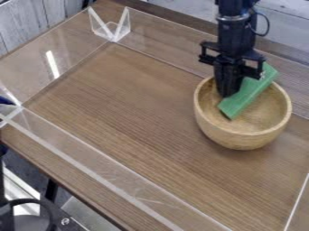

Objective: Put the green block in the brown bowl

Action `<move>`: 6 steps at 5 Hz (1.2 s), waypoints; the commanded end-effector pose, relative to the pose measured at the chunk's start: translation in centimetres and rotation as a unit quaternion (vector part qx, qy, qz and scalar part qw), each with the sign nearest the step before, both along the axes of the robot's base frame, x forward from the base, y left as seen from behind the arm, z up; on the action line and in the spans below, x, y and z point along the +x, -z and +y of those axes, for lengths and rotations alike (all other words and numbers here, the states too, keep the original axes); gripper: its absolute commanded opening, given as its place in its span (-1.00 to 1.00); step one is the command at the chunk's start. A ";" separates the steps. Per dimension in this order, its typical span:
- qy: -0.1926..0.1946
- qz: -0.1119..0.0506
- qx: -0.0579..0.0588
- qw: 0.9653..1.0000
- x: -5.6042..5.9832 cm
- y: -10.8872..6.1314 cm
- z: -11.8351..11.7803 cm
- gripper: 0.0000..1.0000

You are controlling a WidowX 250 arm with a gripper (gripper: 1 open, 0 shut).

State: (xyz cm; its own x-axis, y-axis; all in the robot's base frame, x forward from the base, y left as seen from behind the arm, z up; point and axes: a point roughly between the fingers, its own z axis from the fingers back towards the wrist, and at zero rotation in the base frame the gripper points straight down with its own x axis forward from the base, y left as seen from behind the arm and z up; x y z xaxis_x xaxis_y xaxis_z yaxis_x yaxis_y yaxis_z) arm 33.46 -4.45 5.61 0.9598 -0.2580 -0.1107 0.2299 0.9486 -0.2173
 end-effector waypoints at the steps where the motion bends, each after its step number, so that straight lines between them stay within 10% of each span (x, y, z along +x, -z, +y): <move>1: 0.004 -0.023 0.008 1.000 1.6 -1.0 0.1 -1.00; 2: -0.007 -0.026 0.014 1.000 1.5 -0.9 0.6 1.00; 3: -0.019 -0.031 0.020 0.999 1.4 -1.1 1.0 1.00; 6: -0.029 -0.069 -0.012 0.997 1.6 -4.6 2.0 1.00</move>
State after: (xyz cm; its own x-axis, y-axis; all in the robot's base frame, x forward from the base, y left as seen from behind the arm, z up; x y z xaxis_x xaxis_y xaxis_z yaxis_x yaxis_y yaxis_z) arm 34.35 -2.63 7.59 0.9783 -0.2002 -0.0538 0.1834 0.9567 -0.2260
